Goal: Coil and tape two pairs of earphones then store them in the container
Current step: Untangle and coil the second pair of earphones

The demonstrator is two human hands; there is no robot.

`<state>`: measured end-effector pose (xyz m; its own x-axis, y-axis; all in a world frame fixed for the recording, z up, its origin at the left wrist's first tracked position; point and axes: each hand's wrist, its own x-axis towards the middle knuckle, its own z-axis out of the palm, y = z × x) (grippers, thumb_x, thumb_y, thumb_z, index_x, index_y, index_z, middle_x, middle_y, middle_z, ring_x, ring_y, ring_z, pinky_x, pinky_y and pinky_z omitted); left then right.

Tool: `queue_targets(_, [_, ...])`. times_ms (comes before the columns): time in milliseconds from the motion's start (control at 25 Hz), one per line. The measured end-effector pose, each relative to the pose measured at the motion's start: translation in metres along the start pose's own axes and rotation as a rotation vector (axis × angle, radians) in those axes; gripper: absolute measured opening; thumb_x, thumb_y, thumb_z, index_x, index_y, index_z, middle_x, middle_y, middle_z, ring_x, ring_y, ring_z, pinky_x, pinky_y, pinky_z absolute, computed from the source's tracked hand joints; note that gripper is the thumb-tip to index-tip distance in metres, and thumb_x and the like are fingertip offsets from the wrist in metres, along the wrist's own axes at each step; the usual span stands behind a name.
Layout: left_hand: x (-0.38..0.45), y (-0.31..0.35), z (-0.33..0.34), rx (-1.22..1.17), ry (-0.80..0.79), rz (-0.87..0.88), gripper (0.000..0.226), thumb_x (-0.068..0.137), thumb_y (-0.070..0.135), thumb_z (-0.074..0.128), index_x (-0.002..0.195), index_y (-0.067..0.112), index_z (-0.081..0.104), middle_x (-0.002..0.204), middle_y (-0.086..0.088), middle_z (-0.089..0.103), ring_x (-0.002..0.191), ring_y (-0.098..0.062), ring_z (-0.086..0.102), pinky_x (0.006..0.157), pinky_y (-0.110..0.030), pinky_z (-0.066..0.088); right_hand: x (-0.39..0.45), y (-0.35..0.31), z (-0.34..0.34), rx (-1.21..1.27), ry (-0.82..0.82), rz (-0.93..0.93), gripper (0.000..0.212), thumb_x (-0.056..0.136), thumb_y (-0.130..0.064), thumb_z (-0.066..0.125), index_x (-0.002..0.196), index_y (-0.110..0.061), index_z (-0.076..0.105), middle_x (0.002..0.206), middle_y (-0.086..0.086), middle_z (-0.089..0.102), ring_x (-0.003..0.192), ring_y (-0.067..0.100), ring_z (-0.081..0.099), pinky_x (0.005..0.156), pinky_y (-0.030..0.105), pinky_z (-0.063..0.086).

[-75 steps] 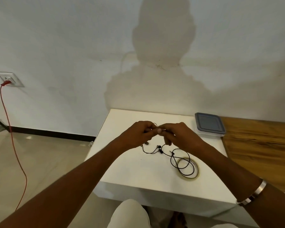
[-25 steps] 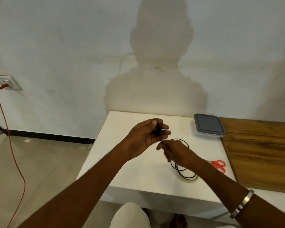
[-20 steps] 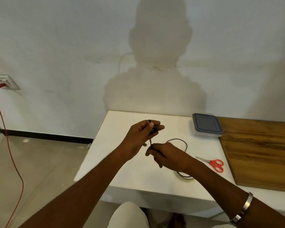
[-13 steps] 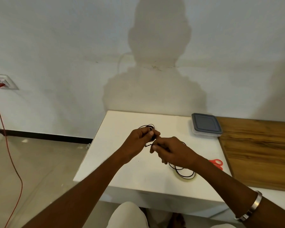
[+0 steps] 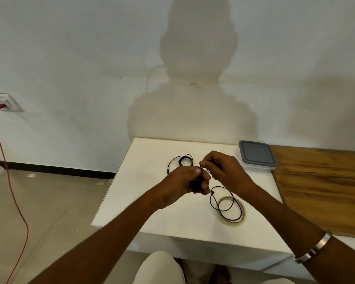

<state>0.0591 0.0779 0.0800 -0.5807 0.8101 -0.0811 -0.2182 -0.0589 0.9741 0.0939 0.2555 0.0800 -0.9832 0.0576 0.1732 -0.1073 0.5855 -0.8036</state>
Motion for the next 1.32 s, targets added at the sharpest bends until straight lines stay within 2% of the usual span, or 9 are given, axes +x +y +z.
queue_targets(160, [0.004,0.014,0.006,-0.237,0.095,0.112,0.033,0.103,0.012,0.029,0.099,0.004,0.061,0.079,-0.005,0.066,0.079,-0.023,0.066,0.073,-0.028,0.055,-0.006,0.007,0.007,-0.001,-0.071,0.020,0.029,0.100,-0.027,0.042,0.084,-0.012,0.060,0.062,0.010,0.059,0.055,0.015,0.053,0.061,0.040,0.049])
queue_targets(320, [0.012,0.016,-0.007,-0.308,0.272,0.190,0.033,0.104,0.012,0.032,0.109,0.003,0.063,0.093,-0.007,0.073,0.096,-0.024,0.069,0.087,-0.029,0.056,-0.015,0.001,0.019,-0.054,-0.226,0.025,0.026,0.100,-0.025,0.039,0.095,-0.014,0.062,0.059,-0.003,0.060,0.055,0.015,0.060,0.063,0.026,0.051])
queue_targets(440, [0.015,0.007,-0.014,-0.219,0.356,0.227,0.032,0.104,0.014,0.034,0.114,0.008,0.063,0.110,-0.008,0.072,0.112,-0.021,0.065,0.098,-0.029,0.051,-0.016,-0.001,0.024,-0.014,-0.324,0.040,0.020,0.098,-0.019,0.044,0.108,-0.013,0.060,0.065,-0.005,0.067,0.062,0.017,0.067,0.073,0.034,0.055])
queue_targets(640, [0.013,-0.003,-0.024,0.166,0.504,0.257,0.028,0.103,0.018,0.041,0.119,0.017,0.064,0.117,0.003,0.070,0.116,-0.008,0.061,0.097,-0.019,0.047,-0.019,-0.011,0.017,-0.028,-0.492,0.010,0.020,0.097,-0.018,0.048,0.108,-0.019,0.064,0.066,-0.005,0.070,0.069,0.012,0.065,0.076,0.023,0.050])
queue_targets(760, [0.009,-0.013,-0.029,0.466,0.425,0.186,0.026,0.102,0.021,0.043,0.112,0.022,0.067,0.108,0.014,0.071,0.106,-0.003,0.063,0.082,-0.021,0.050,-0.018,-0.018,0.010,-0.025,-0.435,-0.043,0.019,0.096,-0.021,0.050,0.104,-0.020,0.067,0.060,-0.004,0.064,0.057,0.008,0.059,0.065,0.018,0.047])
queue_targets(880, [0.002,-0.019,-0.026,0.497,0.313,0.122,0.030,0.099,0.020,0.042,0.089,0.030,0.069,0.081,0.017,0.068,0.081,-0.002,0.058,0.080,-0.022,0.043,-0.010,-0.020,0.002,-0.056,-0.277,-0.075,0.016,0.094,-0.027,0.056,0.090,-0.020,0.070,0.059,-0.004,0.059,0.050,0.006,0.051,0.056,0.022,0.043])
queue_targets(1040, [-0.003,-0.016,-0.020,0.377,0.134,0.046,0.037,0.097,0.022,0.035,0.093,0.017,0.071,0.083,0.001,0.071,0.083,-0.015,0.057,0.078,-0.025,0.042,-0.002,-0.011,-0.006,-0.115,-0.140,-0.086,0.013,0.091,-0.031,0.059,0.088,-0.021,0.067,0.063,-0.002,0.060,0.052,0.007,0.043,0.053,0.015,0.033])
queue_targets(1120, [-0.002,-0.012,-0.017,0.265,0.066,-0.010,0.042,0.096,0.028,0.032,0.093,0.015,0.072,0.085,-0.008,0.071,0.086,-0.024,0.061,0.084,-0.037,0.045,0.000,-0.007,-0.007,-0.100,-0.109,-0.078,0.010,0.091,-0.032,0.059,0.088,-0.024,0.065,0.068,0.006,0.062,0.055,0.011,0.043,0.054,0.020,0.036])
queue_targets(1320, [-0.004,0.001,-0.007,-0.135,-0.020,-0.035,0.040,0.093,0.029,0.036,0.092,0.006,0.069,0.082,-0.011,0.068,0.087,-0.030,0.066,0.083,-0.032,0.053,-0.002,0.002,-0.001,-0.143,-0.095,-0.061,0.018,0.098,-0.025,0.046,0.091,-0.021,0.061,0.075,-0.002,0.064,0.063,0.012,0.053,0.063,0.028,0.045])
